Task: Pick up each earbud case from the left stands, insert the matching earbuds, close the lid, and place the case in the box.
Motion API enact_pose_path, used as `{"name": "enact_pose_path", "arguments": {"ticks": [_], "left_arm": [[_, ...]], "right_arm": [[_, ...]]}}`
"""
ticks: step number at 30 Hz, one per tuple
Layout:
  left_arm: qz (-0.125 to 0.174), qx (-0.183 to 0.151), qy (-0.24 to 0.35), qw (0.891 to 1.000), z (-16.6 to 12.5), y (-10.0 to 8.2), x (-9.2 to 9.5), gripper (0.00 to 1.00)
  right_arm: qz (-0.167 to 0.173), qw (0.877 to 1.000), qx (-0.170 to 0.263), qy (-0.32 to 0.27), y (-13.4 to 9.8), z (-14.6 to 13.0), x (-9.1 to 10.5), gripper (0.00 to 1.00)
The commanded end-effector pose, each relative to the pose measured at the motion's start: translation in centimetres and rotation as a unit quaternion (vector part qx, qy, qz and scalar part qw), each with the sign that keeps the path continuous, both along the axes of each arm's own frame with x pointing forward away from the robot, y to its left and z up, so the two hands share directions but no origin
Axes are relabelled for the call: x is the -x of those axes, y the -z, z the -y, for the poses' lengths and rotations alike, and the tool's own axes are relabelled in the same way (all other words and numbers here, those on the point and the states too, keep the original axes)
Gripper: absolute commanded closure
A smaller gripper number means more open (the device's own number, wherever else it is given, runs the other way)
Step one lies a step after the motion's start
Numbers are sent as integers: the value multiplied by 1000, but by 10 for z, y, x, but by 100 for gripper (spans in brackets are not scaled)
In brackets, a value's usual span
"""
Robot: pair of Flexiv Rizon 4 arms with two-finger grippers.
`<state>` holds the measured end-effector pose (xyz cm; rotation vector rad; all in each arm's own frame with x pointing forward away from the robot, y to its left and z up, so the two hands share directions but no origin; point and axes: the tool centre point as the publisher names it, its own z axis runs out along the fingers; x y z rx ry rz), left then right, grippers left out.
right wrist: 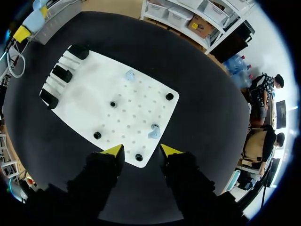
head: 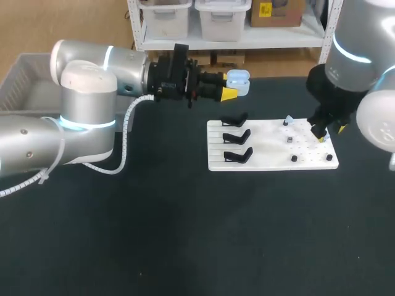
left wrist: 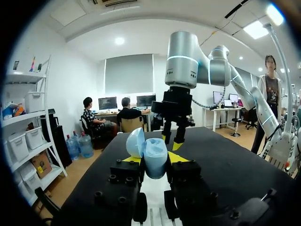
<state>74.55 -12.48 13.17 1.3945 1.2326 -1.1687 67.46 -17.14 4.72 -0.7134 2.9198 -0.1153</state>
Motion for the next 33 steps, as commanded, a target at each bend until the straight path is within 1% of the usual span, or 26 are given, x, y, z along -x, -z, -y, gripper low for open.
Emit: {"name": "enact_pose_path", "arguments": {"ticks": [1, 10, 18, 24, 33], "left_arm": [[2, 2, -2, 1000, 0, 1, 2, 100], [2, 2, -2, 1000, 0, 1, 2, 100], [2, 2, -2, 1000, 0, 1, 2, 100], [2, 2, -2, 1000, 0, 1, 2, 100], [2, 2, -2, 1000, 0, 1, 2, 100]], "right_arm": [[-2, 1000, 4, -3, 5, -2, -3, 54], [-6, 1000, 10, -5, 16, 1, -7, 55], [3, 1000, 18, -3, 22, 4, -13, 56], [8, 1000, 22, 2, 26, 6, -16, 58], [9, 1000, 28, 6, 30, 8, -17, 60]]}}
